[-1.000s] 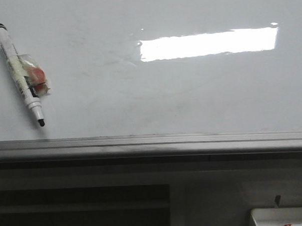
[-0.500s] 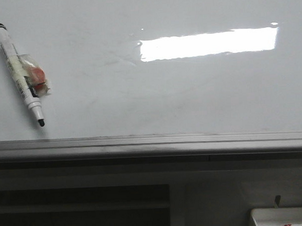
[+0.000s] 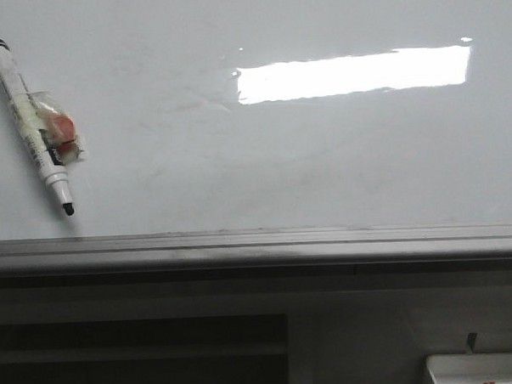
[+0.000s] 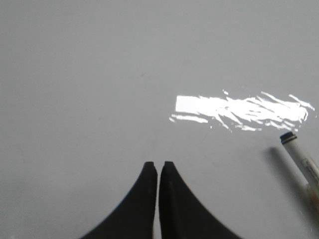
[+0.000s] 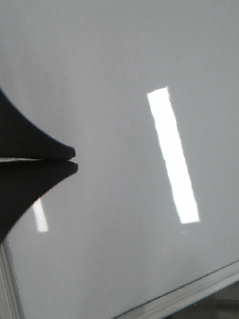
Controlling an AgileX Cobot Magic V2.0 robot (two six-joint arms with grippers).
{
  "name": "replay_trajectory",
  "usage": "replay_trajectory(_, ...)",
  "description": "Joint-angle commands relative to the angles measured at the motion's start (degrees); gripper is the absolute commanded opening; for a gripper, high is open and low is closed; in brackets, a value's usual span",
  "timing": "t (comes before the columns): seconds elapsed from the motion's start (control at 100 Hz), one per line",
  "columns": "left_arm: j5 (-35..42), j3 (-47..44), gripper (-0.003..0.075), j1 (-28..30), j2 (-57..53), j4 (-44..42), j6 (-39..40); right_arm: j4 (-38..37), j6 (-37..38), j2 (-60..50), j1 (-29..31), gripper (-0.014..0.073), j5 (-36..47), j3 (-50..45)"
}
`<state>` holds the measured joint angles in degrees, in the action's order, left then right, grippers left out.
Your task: Write number 2 on whiteboard
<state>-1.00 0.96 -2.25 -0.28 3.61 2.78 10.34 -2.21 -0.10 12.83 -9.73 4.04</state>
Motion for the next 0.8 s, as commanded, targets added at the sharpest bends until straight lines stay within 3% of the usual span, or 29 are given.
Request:
replay_trajectory(0.0, -1.54, 4.42, -0.0021, 0.20, 1.47, 0.81, 0.63, 0.19, 0.00, 3.22, 0.20, -0.0071, -6.28, 7.27)
replay_trajectory(0.15, -4.02, 10.60, -0.0020, 0.20, 6.75, 0.07, 0.63, 0.45, 0.00, 9.43, 0.12, -0.0071, -19.04, 15.67)
replay_trajectory(0.33, -2.46, 12.31, -0.0020, 0.20, 8.83, -0.07, 0.26, 1.49, 0.00, 10.55, -1.59, -0.0071, -19.79, 17.23)
replay_trajectory(0.47, -1.43, 12.31, -0.0006, -0.85, 8.97, -0.20, 0.03, 7.69, 0.00, 10.55, -1.59, -0.0071, -21.17, 17.23)
replay_trajectory(0.57, 1.00, 12.31, 0.0120, -3.12, 9.06, 0.43, 0.03, 8.96, 0.00, 10.55, -1.59, -0.0071, -21.26, 17.13)
replay_trajectory(0.69, 8.26, 11.72, 0.0382, -5.93, 9.96, 0.43, 0.22, 8.96, 0.00, 10.55, -1.59, -0.0071, -21.12, 17.01)
replay_trajectory(0.74, 12.38, 11.03, 0.0435, -6.82, 10.64, 0.43, 0.39, 9.91, 0.00, 10.55, -1.59, -0.0071, -21.12, 17.01)
replay_trajectory(0.79, 15.89, 10.31, 0.0441, -7.45, 11.45, 0.43, 0.39, 10.86, 0.00, 10.55, -1.59, -0.0071, -21.36, 17.01)
